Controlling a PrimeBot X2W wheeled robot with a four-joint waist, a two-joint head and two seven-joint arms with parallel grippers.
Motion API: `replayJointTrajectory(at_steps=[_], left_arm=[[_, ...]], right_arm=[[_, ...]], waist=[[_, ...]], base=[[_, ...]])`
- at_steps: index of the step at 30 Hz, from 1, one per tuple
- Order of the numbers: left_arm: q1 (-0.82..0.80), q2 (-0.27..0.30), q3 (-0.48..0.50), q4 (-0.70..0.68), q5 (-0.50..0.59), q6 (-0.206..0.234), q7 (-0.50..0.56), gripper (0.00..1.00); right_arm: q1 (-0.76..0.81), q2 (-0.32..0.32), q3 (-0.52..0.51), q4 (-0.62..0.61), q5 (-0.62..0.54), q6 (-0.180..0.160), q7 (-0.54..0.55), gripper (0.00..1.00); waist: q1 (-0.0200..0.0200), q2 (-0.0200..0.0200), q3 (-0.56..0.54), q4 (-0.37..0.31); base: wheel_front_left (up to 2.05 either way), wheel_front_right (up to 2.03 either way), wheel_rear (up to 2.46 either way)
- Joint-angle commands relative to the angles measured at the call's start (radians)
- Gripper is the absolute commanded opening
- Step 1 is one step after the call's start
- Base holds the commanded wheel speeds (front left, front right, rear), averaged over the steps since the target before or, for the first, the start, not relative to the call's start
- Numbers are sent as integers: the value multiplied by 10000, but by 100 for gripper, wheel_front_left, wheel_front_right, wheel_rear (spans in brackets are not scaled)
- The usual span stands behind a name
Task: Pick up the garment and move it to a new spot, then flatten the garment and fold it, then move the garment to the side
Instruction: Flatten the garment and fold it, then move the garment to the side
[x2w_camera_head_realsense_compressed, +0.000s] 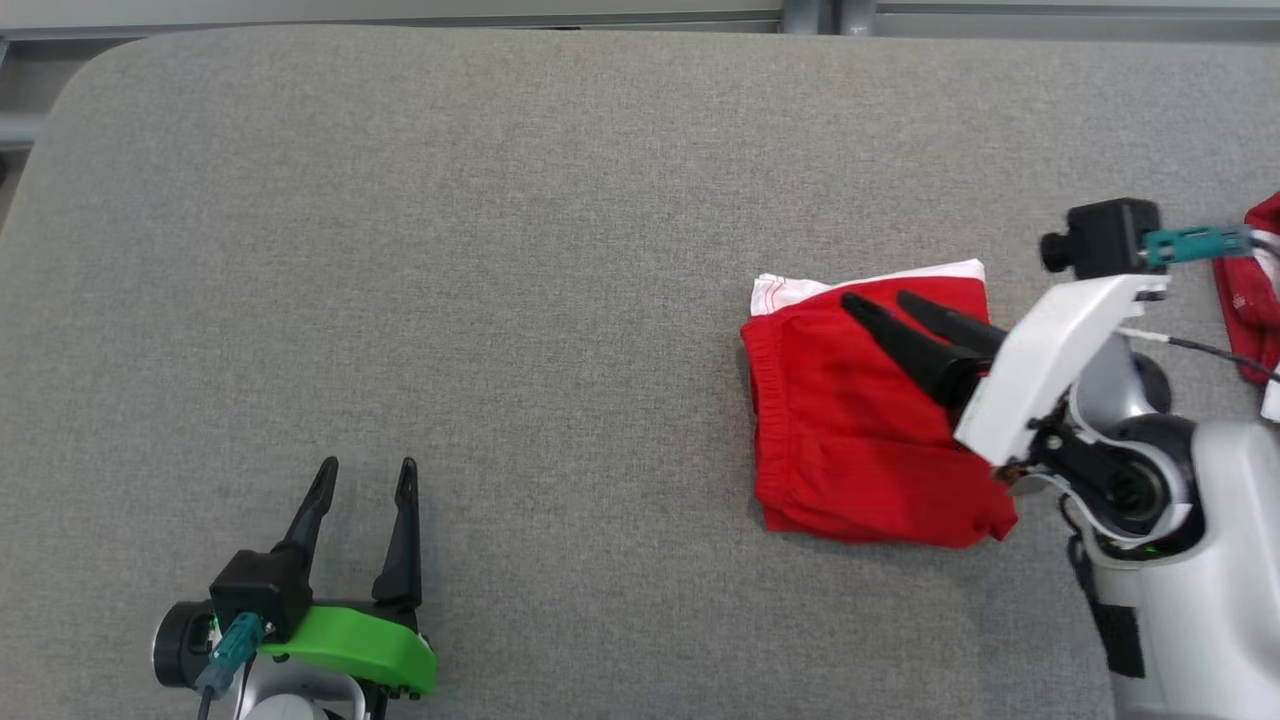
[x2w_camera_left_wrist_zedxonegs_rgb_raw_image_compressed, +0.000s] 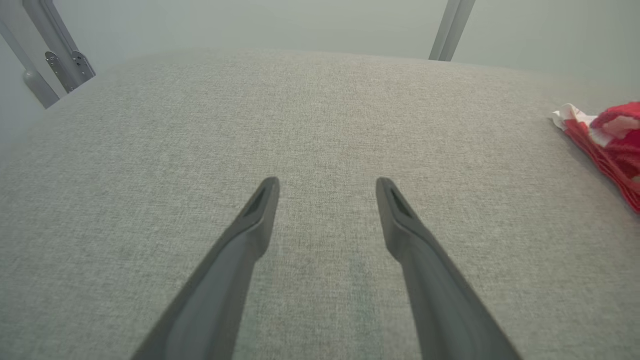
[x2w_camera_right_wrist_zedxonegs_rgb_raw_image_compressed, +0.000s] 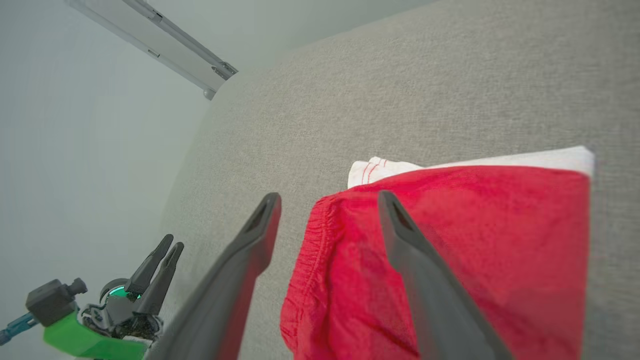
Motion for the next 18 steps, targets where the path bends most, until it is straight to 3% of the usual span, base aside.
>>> replayJointTrajectory(at_steps=[1,6,18], left_arm=[[38,-89,24,-77,74,-60,-26,100],[-168,-173,-53,-100,113,-123,-24,100],[-488,-359,-91,-61,76,-231,-26,100]], right_arm=[[183,-92,-632,-431,-327,3,497,100],[459,-88,-2265,-869,-1081,3,1360,100],[985,-147,-3265,32,-2130,3,2297,100]], waist=[[0,84,114,5],[0,84,373,168],[0,84,802,675]], base=[[0,0,0],[0,0,0],[0,0,0]])
